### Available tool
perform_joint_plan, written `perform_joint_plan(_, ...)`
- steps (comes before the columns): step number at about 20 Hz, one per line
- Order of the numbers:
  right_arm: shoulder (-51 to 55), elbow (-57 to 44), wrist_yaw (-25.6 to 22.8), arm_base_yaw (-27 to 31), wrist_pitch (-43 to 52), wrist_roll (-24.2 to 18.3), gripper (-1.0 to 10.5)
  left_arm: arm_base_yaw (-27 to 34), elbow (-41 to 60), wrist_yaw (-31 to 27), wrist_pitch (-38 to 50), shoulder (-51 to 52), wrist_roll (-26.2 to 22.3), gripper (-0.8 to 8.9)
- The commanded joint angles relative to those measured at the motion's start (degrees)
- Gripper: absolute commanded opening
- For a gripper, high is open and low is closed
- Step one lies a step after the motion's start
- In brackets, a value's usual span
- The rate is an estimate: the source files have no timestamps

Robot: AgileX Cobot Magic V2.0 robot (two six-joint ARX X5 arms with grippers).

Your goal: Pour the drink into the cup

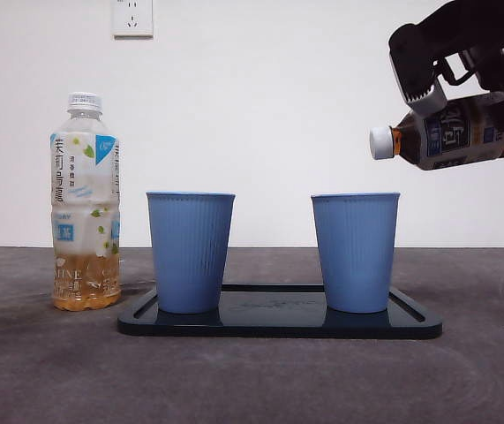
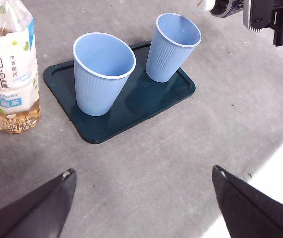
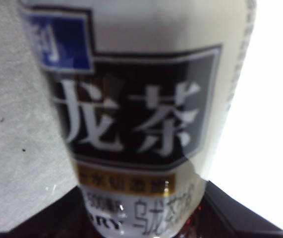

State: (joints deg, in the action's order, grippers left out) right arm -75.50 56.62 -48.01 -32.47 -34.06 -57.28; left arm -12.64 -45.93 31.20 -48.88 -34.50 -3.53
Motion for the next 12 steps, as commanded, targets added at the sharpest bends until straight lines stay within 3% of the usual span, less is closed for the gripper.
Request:
perform_joint_plan(1, -0.76, 1.57, -1.62, -0.52, 1.42, -0.39, 1.6, -0.2, -1.27, -0.15, 0.52, -0.26, -0.46, 4.42)
perform_joint_plan(12, -0.87, 1.57, -1.55, -0.72, 1.44, 0.09, 1.6, -0.2, -1.27, -0.15, 0.52, -0.26, -0.46, 4.42)
